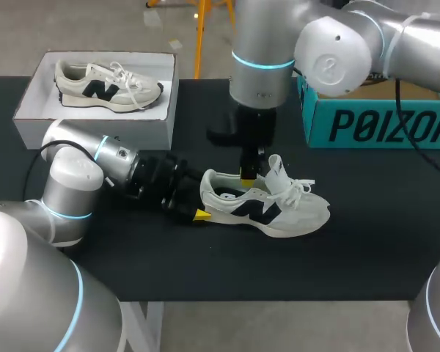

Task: Take the shoe out of the shoebox, open the shoe tongue, remove and reinsert the insole, then place the shoe into the shoebox

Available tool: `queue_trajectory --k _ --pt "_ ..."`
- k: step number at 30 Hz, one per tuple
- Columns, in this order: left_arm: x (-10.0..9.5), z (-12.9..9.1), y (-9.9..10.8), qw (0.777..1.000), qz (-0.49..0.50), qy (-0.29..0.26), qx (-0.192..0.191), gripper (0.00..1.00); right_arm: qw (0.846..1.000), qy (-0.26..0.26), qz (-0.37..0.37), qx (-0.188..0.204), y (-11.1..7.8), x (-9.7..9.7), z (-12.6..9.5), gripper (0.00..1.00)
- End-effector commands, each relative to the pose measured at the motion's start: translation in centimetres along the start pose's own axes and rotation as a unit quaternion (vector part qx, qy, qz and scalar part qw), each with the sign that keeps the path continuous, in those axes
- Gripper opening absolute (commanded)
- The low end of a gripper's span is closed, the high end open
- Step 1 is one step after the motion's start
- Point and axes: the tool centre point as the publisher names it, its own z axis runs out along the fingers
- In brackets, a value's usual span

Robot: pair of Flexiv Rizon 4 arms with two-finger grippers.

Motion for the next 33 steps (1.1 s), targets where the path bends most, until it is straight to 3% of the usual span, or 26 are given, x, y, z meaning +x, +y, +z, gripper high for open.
queue_trajectory --k 1,8,15,25,33 --pt "-0.1 0.1 0.2 1.000 0.000 0.002 -0.001 0.00 1.000 0.006 0.006 0.017 1.2 -1.5 1.6 0.00" --pt "-0.1 0.1 0.2 1.000 0.000 0.002 -0.001 0.00 1.000 0.003 0.018 0.003 -0.6 -3.3 3.3 0.00" --pt "-0.1 0.1 0.2 1.000 0.000 0.002 -0.001 0.00 0.999 -0.017 0.028 0.016 -2.2 -4.6 4.3 0.00" --pt "-0.1 0.1 0.2 1.000 0.000 0.002 -0.001 0.00 0.994 -0.072 0.049 0.065 -1.9 -5.9 5.6 0.00" --pt "-0.1 0.1 0.2 1.000 0.000 0.002 -0.001 0.00 0.991 -0.090 0.064 0.073 -1.9 -6.1 7.0 0.00"
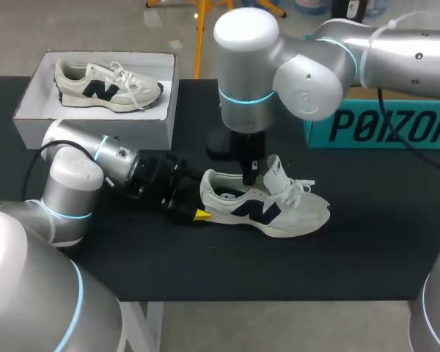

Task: Take the shoe out of the shoebox, open the shoe tongue, remove and reinsert the insole, then place the shoe into the shoebox

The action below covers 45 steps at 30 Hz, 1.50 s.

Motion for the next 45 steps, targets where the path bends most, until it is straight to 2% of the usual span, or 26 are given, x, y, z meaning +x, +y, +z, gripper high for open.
queue_trajectory --k 1,12,19,20,23,26,32,37,42,45 --pt "-0.1 0.1 0.2 1.000 0.000 0.002 -0.001 0.00 1.000 -0.017 0.009 0.013 0.5 0.2 0.8 0.00" --pt "-0.1 0.1 0.2 1.000 0.000 0.002 -0.001 0.00 0.999 -0.021 0.029 0.018 -0.5 -1.0 1.5 0.00" --pt "-0.1 0.1 0.2 1.000 0.000 0.002 -0.001 0.00 0.999 -0.014 0.033 0.026 -0.5 -1.3 1.7 0.01" --pt "-0.1 0.1 0.2 1.000 0.000 0.002 -0.001 0.00 0.999 -0.011 0.032 0.025 -0.5 -1.3 1.8 0.16" --pt "-0.1 0.1 0.2 1.000 0.000 0.002 -0.001 0.00 0.999 -0.009 0.032 0.027 -0.4 -1.2 2.0 0.26" --pt "-0.1 0.1 0.2 1.000 0.000 0.002 -0.001 0.00 0.999 -0.008 0.031 0.028 -0.4 -1.2 2.1 0.41" --pt "-0.1 0.1 0.2 1.000 0.000 0.002 -0.001 0.00 0.999 -0.009 0.033 0.028 -0.2 -1.1 2.2 0.39" --pt "-0.1 0.1 0.2 1.000 0.000 0.002 -0.001 0.00 0.999 -0.006 0.037 0.032 0.2 -0.8 3.3 0.38" --pt "-0.1 0.1 0.2 1.000 0.000 0.002 -0.001 0.00 0.999 0.012 0.039 0.029 1.0 0.2 5.8 0.36" --pt "-0.1 0.1 0.2 1.000 0.000 0.002 -0.001 0.00 0.998 0.030 0.038 0.037 1.5 1.3 8.3 0.35"
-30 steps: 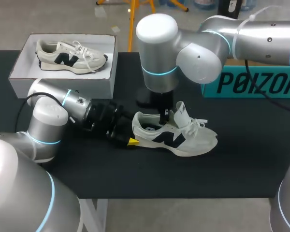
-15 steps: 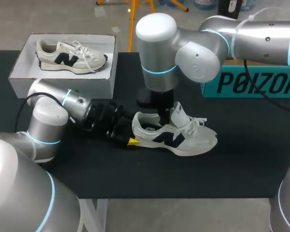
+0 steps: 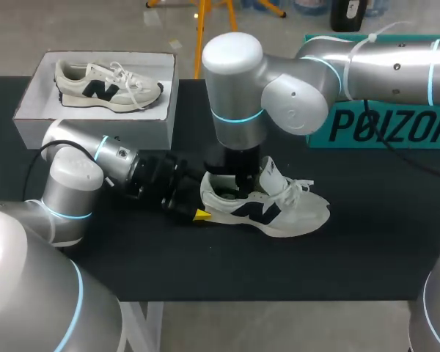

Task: Take the shoe out of the shoebox, open the shoe tongue, remove and reinsert the insole, then place the shoe into the shoebox

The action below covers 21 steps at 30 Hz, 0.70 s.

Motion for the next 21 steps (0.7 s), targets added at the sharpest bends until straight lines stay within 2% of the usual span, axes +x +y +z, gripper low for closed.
queue_trajectory --k 1,3,4,5,6,10,21 --pt "-0.1 0.1 0.1 1.000 0.000 0.002 -0.001 0.00 1.000 0.021 -0.002 0.010 1.6 0.7 4.3 0.35" --pt "-0.1 0.1 0.1 1.000 0.000 0.002 -0.001 0.00 0.999 0.037 -0.004 0.013 1.7 1.3 5.5 0.36" --pt "-0.1 0.1 0.1 1.000 0.000 0.002 -0.001 0.00 0.999 0.043 -0.003 0.012 1.7 1.6 5.7 0.27" --pt "-0.1 0.1 0.1 1.000 0.000 0.002 -0.001 0.00 0.999 0.050 0.001 0.015 1.6 1.7 5.9 0.11" --pt "-0.1 0.1 0.1 1.000 0.000 0.002 -0.001 0.00 0.998 0.058 0.002 0.020 1.5 1.8 5.9 0.00" --pt "-0.1 0.1 0.1 1.000 0.000 0.002 -0.001 0.00 0.996 0.081 0.009 0.028 1.2 1.8 5.6 0.00" --pt "-0.1 0.1 0.1 1.000 0.000 0.002 -0.001 0.00 0.992 0.120 0.017 0.031 0.3 0.1 1.9 0.00"
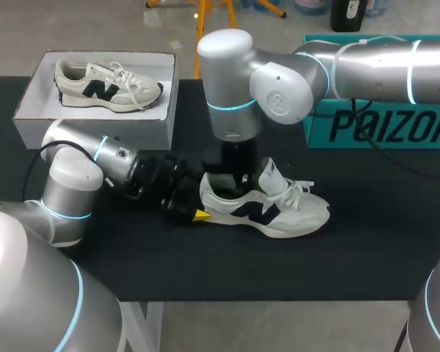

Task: Take the shoe out of the shoebox, open the shoe tongue, remove and reinsert the insole, then place the shoe into the shoebox

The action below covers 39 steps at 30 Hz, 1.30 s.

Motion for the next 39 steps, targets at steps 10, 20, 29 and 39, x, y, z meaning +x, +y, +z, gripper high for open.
queue_trajectory --k 10,20,29,39 --pt "-0.2 0.2 0.1 1.000 0.000 0.002 -0.001 0.00 0.999 0.040 0.001 0.006 -0.8 -1.6 -1.3 0.00" --pt "-0.2 0.2 0.1 1.000 0.000 0.002 -0.001 0.00 0.999 0.035 0.017 -0.014 -2.0 -2.4 -3.9 0.00" --pt "-0.2 0.2 0.1 1.000 0.000 0.002 -0.001 0.00 0.999 0.010 0.031 -0.027 -3.0 -2.6 -6.0 0.00" --pt "-0.2 0.2 0.1 1.000 0.000 0.002 -0.001 0.00 0.999 -0.009 0.038 -0.033 -2.2 -1.0 -5.1 0.00"
